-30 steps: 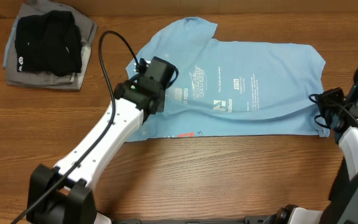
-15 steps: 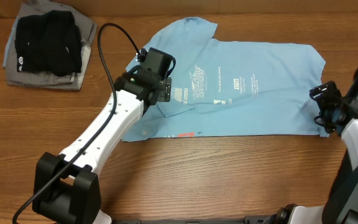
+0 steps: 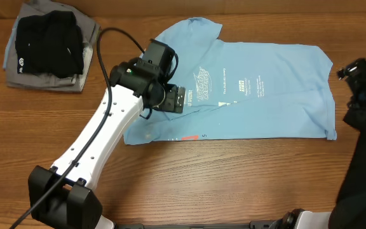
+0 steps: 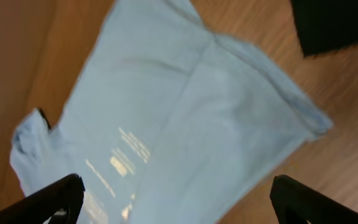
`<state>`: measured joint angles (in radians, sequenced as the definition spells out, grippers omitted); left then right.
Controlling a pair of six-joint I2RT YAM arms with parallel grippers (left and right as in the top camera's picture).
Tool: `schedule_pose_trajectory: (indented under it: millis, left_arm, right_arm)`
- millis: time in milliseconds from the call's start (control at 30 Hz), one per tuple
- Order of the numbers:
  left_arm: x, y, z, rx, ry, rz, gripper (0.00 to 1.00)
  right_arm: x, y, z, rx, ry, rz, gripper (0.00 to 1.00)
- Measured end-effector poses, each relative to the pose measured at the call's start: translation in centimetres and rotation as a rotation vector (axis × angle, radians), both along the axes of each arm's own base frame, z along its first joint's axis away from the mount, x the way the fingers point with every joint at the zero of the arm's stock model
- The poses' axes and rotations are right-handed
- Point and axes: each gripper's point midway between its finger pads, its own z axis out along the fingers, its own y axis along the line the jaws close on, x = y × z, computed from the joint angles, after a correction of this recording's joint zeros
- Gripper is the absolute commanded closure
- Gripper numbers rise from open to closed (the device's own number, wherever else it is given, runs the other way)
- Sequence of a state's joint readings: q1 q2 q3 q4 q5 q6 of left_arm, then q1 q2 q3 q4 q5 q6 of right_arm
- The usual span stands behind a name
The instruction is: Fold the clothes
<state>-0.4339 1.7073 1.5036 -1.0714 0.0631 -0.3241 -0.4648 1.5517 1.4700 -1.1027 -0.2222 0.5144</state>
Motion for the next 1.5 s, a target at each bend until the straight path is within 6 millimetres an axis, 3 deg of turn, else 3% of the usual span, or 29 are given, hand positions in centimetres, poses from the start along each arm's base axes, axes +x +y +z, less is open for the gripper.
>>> schedule_pose_trajectory:
  millis: [167, 367, 467, 733, 1033, 1500]
  left_arm:
    - [-1.7, -1.1, -4.8, -0.044, 0.163, 0.029, 0.25]
    - [-1.4, -1.9, -8.5, -0.06, 0.255, 0.112, 0.36]
    - [-0.6, -2.4, -9.6, -0.078, 0.251, 0.14, 0.43]
    - [0.4, -2.6, -12.0, -0.077, 0.27, 0.221, 0.44]
    - [2.5, -0.3, -12.9, -0.081, 0.247, 0.309, 0.46]
    - [3.9, -0.5, -12.8, -0.111, 0.203, 0.325, 0.52]
  right_arm:
    - [-0.4, 3.3, -0.8, 0.056, 0.044, 0.085, 0.0]
    - [-0.5, 5.9, -1.8, 0.079, 0.074, 0.158, 0.0]
    - [-0.6, 6.3, -2.1, 0.081, 0.083, 0.169, 0.0]
    - [-0.8, 6.3, -2.2, 0.063, 0.089, 0.202, 0.0]
    - [-1.0, 5.8, -2.4, 0.02, 0.103, 0.219, 0.0]
    - [-1.2, 5.7, -2.5, 0.014, 0.11, 0.223, 0.0]
